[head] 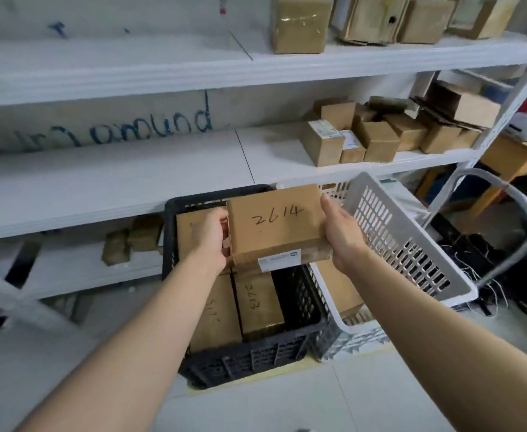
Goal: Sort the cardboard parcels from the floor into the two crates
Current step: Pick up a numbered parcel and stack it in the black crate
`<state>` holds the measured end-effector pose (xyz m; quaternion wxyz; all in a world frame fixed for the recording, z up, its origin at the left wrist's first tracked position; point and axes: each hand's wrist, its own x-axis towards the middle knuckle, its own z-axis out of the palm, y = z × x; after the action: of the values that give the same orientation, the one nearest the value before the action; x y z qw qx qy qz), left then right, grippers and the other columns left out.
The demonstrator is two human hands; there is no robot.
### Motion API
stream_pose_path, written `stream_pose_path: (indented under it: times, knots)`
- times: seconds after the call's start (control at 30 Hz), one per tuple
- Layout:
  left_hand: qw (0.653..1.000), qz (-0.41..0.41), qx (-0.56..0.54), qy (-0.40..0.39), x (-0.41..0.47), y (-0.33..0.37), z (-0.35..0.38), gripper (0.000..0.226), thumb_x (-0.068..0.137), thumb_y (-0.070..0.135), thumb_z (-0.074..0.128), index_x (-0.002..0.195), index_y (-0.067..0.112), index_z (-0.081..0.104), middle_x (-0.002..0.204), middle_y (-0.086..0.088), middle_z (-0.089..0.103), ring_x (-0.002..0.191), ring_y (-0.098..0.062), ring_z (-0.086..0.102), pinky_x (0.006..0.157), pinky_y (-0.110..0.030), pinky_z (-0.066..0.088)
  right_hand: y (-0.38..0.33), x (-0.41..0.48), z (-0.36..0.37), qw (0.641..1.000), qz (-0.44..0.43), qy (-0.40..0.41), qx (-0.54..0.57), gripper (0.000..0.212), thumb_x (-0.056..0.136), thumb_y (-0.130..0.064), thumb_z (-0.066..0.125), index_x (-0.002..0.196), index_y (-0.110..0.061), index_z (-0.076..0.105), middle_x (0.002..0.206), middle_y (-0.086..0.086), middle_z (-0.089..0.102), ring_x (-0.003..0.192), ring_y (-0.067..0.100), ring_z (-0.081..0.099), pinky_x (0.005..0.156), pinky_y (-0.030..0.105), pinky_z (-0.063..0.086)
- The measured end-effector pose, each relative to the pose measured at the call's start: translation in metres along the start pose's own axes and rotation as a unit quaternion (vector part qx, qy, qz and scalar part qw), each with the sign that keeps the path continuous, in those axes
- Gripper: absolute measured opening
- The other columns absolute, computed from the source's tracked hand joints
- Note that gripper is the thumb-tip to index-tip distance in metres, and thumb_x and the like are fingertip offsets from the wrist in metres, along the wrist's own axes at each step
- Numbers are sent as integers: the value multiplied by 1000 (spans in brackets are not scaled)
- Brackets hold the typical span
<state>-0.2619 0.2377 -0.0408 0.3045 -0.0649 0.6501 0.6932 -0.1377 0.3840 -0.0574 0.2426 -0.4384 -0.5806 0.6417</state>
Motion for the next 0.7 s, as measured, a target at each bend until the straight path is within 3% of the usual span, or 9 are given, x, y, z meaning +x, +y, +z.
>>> stream_pose_path:
  times: [0.1, 0.2, 0.27, 0.43, 0.57, 0.63, 0.7]
  knots:
    - [999, -18, -19, 46, 6, -8, -9, 19, 94, 34, 51, 83, 19, 57, 84, -3, 62, 82, -19, 59, 71, -34, 51, -1, 11, 11, 999, 1, -25, -41, 30, 99, -43, 39, 97, -20, 59, 84, -9, 58, 77, 6, 55, 63, 24, 46]
    - [996, -33, -22, 83, 13, -19, -23, 28, 89, 46, 54, 103, 22, 59, 97, -8, 67, 94, -25, 62, 81, -44, 53, -4, 19, 23, 995, 17, -67, -72, 32, 99, -43, 39, 89, -20, 60, 85, -4, 60, 81, 11, 57, 65, 25, 46]
    - [993, -43, -21, 104, 16, -29, -33, 33, 87, 49, 56, 106, 22, 61, 100, -9, 69, 95, -27, 65, 83, -48, 54, -2, 23, 31, 991, 21, -91, -92, 34, 98, -45, 40, 82, -22, 59, 83, -3, 60, 80, 14, 57, 64, 26, 45]
    - [983, -83, -39, 161, 12, -55, -54, 26, 92, 39, 54, 103, 16, 57, 103, -11, 64, 97, -27, 61, 82, -45, 52, 15, 33, 61, 985, 13, -126, -114, 28, 96, -42, 47, 97, -20, 64, 84, -4, 56, 77, 10, 49, 70, 28, 39]
    - [971, -123, -54, 196, 13, -77, -80, 24, 97, 27, 50, 113, 9, 54, 106, -15, 61, 97, -28, 58, 70, -42, 51, 36, 41, 91, 979, 61, -154, -123, 17, 92, -24, 53, 80, -12, 54, 76, 3, 48, 72, 15, 43, 63, 28, 34]
    - [964, -136, -60, 219, 15, -87, -93, 16, 98, 20, 51, 106, 7, 53, 98, -16, 61, 96, -29, 59, 75, -43, 53, 50, 46, 107, 972, 88, -180, -126, 14, 91, -22, 55, 98, -10, 56, 90, 6, 52, 86, 19, 48, 72, 30, 39]
    - [959, -156, -68, 226, 19, -98, -103, 13, 98, 14, 49, 106, 4, 51, 99, -19, 60, 100, -31, 60, 84, -47, 54, 65, 52, 123, 963, 112, -200, -144, 27, 91, -22, 54, 116, -12, 55, 103, 5, 55, 97, 21, 51, 87, 34, 46]
